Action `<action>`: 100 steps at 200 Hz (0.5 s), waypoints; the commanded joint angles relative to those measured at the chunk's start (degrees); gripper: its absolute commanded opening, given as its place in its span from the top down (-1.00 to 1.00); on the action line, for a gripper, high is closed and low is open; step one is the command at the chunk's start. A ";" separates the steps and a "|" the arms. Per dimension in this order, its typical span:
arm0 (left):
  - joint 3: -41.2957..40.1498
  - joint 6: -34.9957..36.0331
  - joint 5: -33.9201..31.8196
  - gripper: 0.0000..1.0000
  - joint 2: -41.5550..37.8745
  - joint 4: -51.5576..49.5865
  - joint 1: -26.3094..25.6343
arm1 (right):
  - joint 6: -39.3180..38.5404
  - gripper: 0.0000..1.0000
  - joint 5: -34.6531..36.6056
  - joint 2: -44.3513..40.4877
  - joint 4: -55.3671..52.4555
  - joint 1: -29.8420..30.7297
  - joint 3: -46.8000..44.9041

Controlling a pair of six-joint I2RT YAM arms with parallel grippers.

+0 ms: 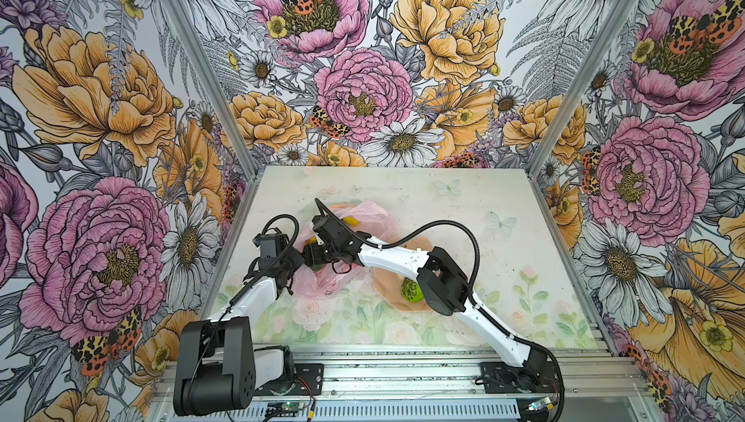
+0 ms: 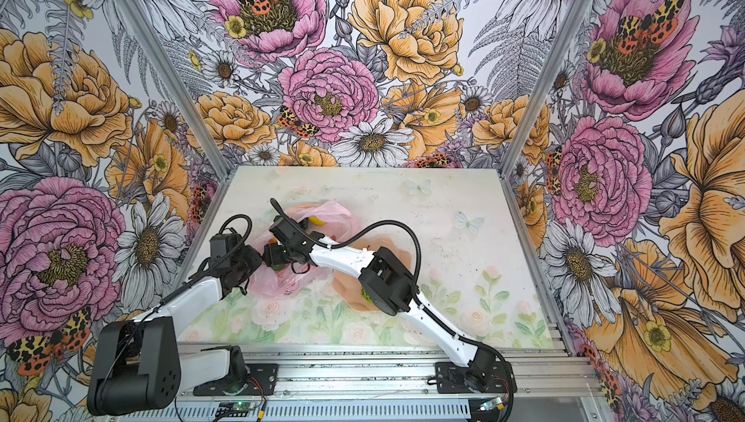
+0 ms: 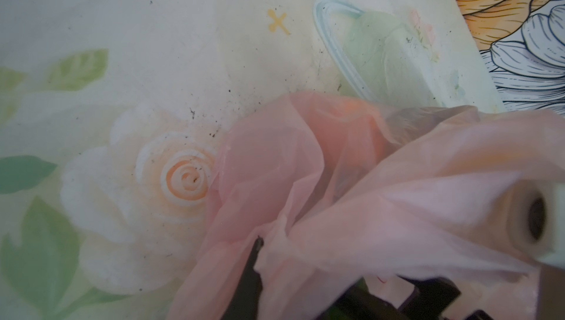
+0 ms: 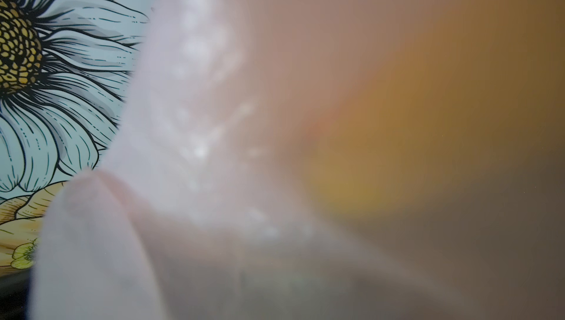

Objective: Take fruits out of the plastic bag
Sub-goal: Pick up the fruit from the plastic bag.

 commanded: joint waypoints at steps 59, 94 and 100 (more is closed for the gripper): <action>-1.16 -0.36 0.71 0.71 0.26 1.61 0.67 | -3.02 -0.06 4.37 -3.15 -2.92 0.66 -3.65; -1.25 -0.01 0.74 0.70 0.57 1.88 0.67 | -4.30 -0.02 4.87 -5.67 -2.84 0.58 -4.19; -1.26 0.08 0.56 0.70 0.58 1.96 0.67 | -4.45 -0.02 4.88 -6.12 -2.83 0.51 -4.35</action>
